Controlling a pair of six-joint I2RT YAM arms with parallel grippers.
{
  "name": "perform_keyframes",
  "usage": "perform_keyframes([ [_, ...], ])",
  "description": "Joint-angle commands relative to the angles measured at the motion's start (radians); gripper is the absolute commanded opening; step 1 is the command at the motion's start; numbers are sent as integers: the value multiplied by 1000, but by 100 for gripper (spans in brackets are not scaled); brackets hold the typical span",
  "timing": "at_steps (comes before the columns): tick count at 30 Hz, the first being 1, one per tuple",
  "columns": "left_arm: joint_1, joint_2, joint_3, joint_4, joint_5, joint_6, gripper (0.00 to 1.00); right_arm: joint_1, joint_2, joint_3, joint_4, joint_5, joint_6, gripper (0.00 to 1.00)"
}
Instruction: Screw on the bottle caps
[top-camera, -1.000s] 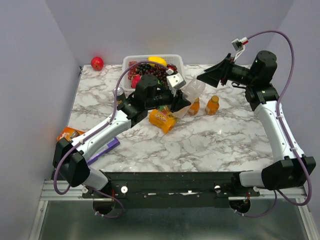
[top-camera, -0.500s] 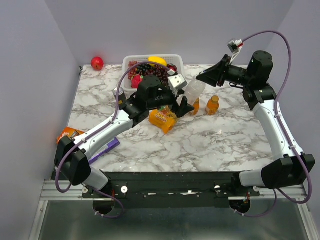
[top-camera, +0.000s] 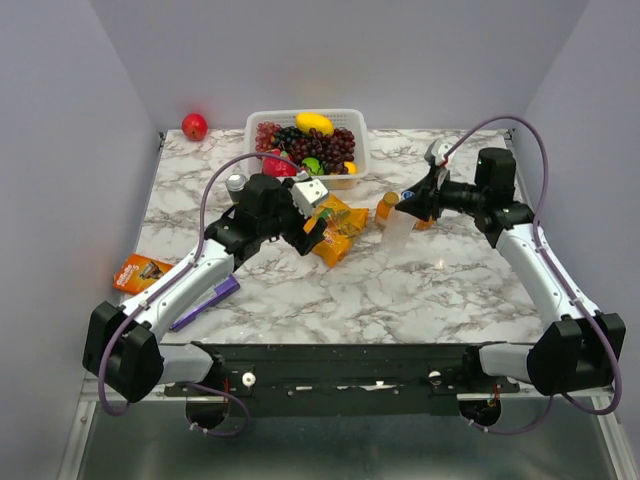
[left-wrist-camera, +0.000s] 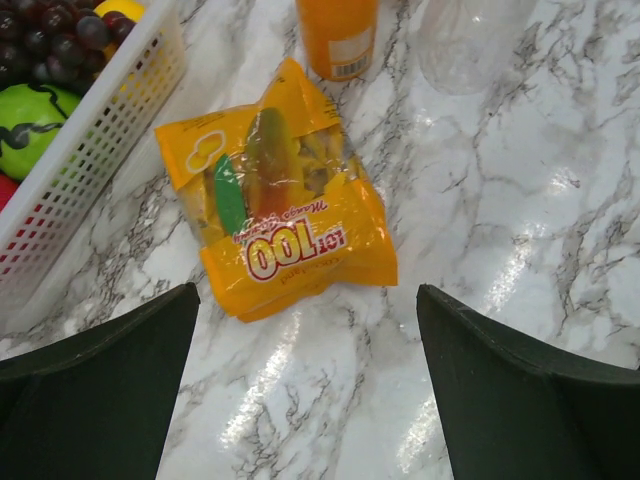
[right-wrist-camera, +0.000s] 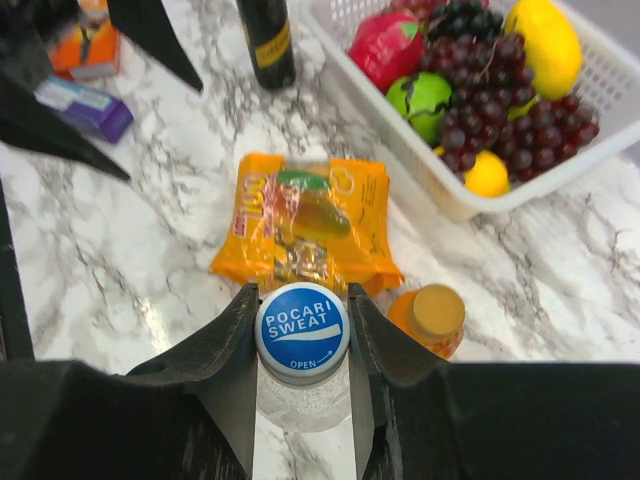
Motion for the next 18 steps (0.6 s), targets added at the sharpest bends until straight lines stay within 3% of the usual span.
perform_keyframes([
  [1, 18, -23, -3, -20, -77, 25, 99, 8, -12, -68, -10, 35, -160, 11],
  [10, 24, 14, 23, -14, -100, 4, 99, 9, 31, -112, 8, 85, -223, 19],
  [18, 28, 34, 46, -29, -117, 16, 99, 8, 54, -149, 51, 82, -203, 21],
])
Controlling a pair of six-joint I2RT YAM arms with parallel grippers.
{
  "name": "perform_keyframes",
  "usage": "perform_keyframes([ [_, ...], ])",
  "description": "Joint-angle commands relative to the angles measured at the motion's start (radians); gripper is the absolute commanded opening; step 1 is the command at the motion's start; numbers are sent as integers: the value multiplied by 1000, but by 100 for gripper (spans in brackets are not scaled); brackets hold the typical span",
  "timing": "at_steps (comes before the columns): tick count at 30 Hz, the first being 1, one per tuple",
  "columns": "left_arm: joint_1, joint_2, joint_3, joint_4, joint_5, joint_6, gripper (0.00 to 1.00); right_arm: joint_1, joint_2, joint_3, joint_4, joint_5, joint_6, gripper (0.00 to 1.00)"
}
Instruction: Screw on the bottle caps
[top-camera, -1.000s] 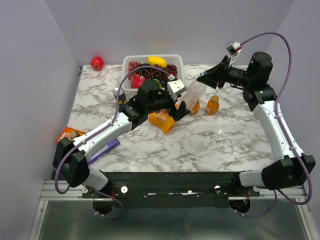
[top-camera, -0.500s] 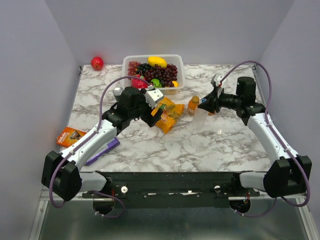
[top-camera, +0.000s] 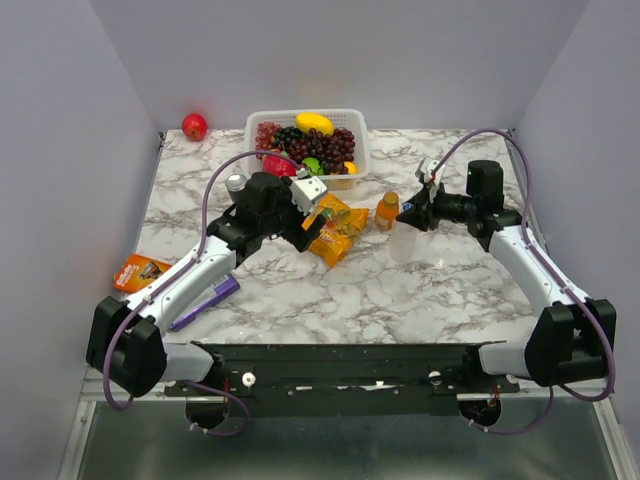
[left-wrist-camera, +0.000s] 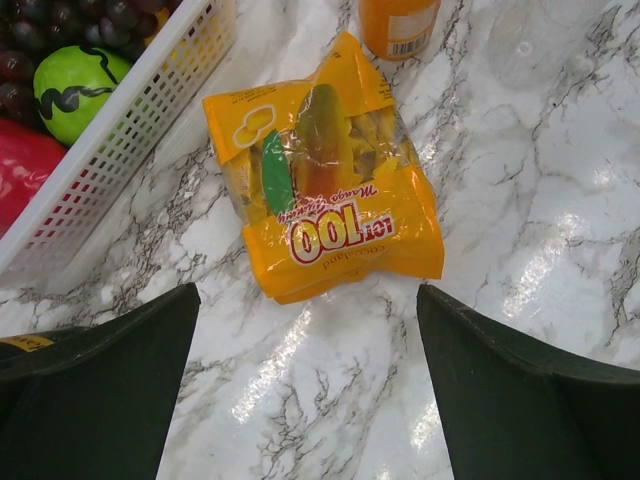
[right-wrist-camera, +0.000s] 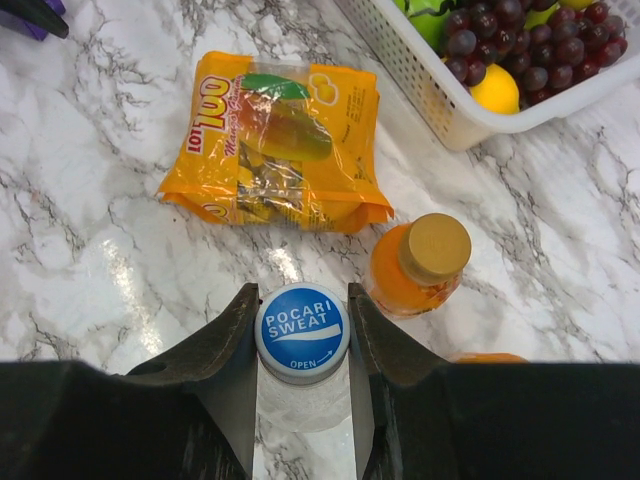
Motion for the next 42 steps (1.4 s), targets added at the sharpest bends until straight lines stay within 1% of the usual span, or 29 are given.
perform_keyframes([
  [1, 6, 14, 37, -20, -31, 9, 99, 9, 17, -17, 50, 16, -1, 21],
  [4, 6, 15, 35, -22, -33, 9, 99, 7, 18, -17, 56, 18, 11, 24],
  [10, 6, 26, 48, -22, -28, 9, 99, 9, 21, -23, 57, 41, 22, 35],
  [11, 6, 29, 49, -22, -30, 9, 99, 7, 21, -23, 57, 45, 23, 39],
  [13, 6, 27, 49, -22, -30, 10, 99, 9, 23, -19, 56, 62, 29, 42],
  [17, 6, 29, 48, -19, -22, 10, 99, 9, 24, -13, 53, 73, 30, 51],
  [20, 6, 32, 46, -16, -21, 9, 99, 9, 20, -11, 51, 70, 25, 55],
  [35, 6, 26, 29, 10, -10, 4, 99, 7, 18, 13, 37, 79, 19, 63],
  [42, 7, 18, 19, 18, -13, 4, 99, 7, 23, 23, 34, 75, 17, 64],
])
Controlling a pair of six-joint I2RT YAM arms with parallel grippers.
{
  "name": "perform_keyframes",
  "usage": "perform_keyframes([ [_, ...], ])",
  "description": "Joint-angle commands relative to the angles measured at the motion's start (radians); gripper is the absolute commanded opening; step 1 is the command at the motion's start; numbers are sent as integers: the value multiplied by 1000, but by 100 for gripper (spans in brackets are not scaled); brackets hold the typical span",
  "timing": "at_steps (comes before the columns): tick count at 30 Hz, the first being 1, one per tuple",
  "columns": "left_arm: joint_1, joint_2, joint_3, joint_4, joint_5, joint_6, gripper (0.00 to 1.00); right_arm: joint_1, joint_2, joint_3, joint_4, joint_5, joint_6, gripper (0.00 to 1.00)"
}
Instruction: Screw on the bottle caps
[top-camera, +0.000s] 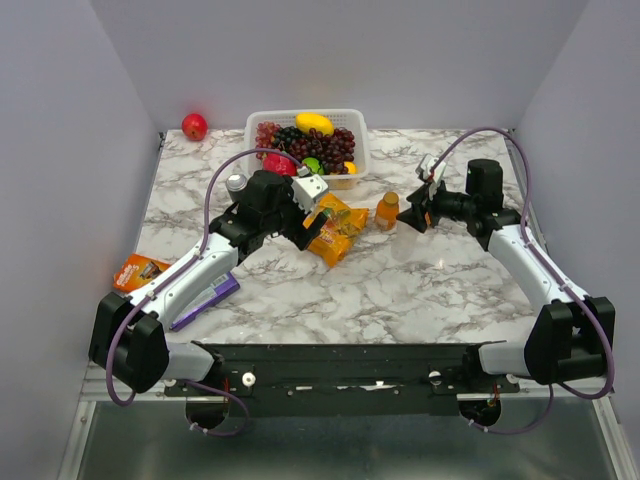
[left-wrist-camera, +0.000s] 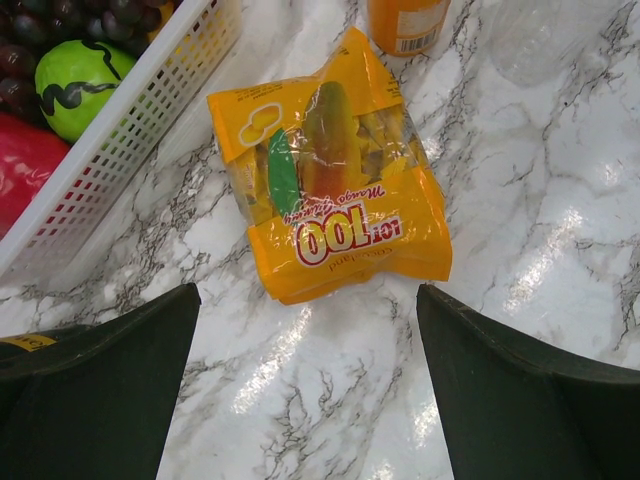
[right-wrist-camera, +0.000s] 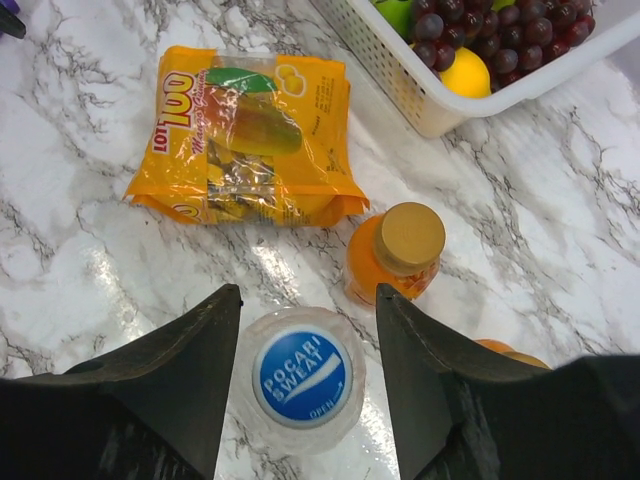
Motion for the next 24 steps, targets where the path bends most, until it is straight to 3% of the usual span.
perform_keyframes([
  [1, 7, -9, -4, 29, -1, 2, 99, 7, 11, 28, -4, 11, -8, 65],
  [7, 5, -12, -7, 30, -1, 2, 99, 7, 13, 54, -13, 2, 6, 70],
  [8, 7, -15, -5, 31, -7, 2, 99, 9, 7, 68, -22, -6, 26, 78],
  [10, 7, -13, -1, 34, -18, 2, 99, 9, 3, 161, -121, -52, 41, 87],
  [11, 7, -18, 1, 39, -27, 2, 99, 9, -1, 196, -168, -75, 40, 99],
  [13, 10, -21, 3, 52, -31, 3, 99, 9, -7, 299, -261, -78, 60, 100],
  [15, 11, -23, 6, 60, -35, 0, 99, 7, -10, 354, -283, -9, 161, 100],
  [18, 16, -33, 1, 85, -33, -9, 99, 7, 0, 440, -334, 275, 321, 100],
  [19, 17, -36, 0, 98, -33, -12, 99, 9, 12, 463, -373, 436, 348, 100],
  [22, 19, -56, -14, 123, -35, -23, 99, 7, 23, 505, -421, 634, 356, 100],
  [24, 20, -67, -22, 132, -36, -33, 99, 7, 14, 491, -420, 651, 313, 100],
])
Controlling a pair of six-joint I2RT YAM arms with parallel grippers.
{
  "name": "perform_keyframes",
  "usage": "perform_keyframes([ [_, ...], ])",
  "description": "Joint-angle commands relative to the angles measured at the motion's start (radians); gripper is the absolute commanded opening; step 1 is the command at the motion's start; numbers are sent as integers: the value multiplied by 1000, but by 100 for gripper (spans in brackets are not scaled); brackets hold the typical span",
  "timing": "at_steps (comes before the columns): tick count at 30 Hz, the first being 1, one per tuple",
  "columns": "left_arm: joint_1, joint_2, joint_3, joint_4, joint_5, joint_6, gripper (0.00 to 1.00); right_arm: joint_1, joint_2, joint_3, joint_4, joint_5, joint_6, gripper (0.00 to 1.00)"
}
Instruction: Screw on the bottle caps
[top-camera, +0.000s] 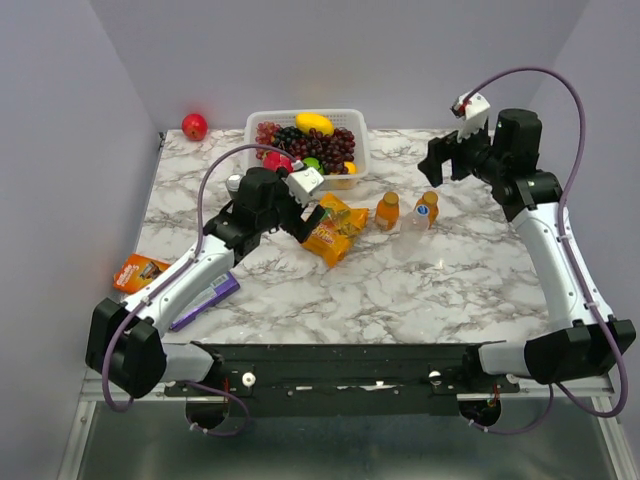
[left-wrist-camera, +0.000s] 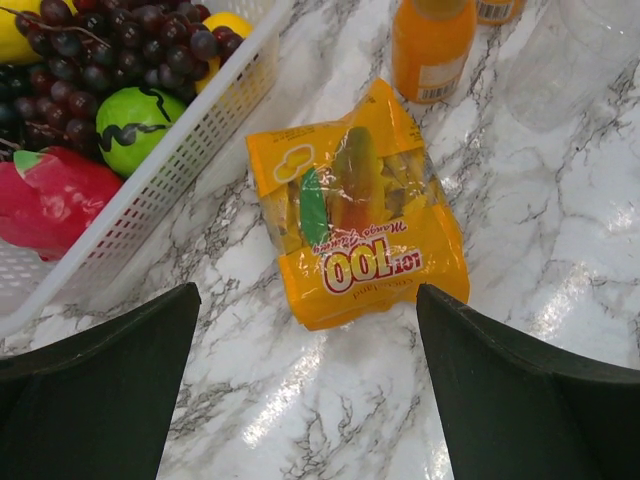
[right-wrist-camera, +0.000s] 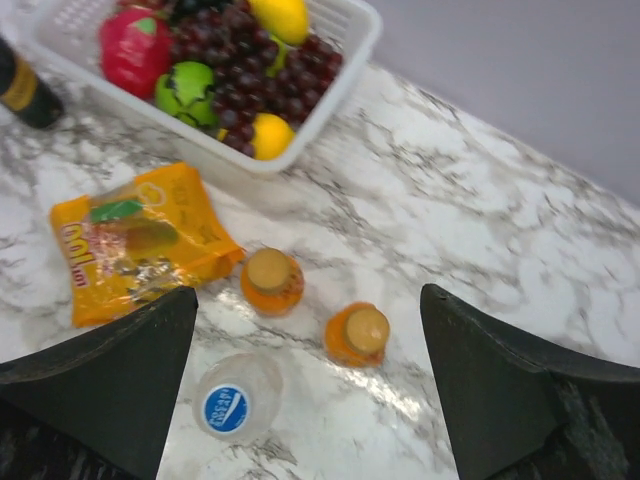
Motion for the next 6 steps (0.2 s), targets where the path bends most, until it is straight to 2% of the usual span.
perform_keyframes([
  [1, 9, -53, -22, 72, -27, -28, 99, 2, 2, 3, -107, 258, 33, 100],
  [6, 10, -67, -11, 88, -37, -43, 99, 2, -16, 25, -107, 207, 34, 99],
])
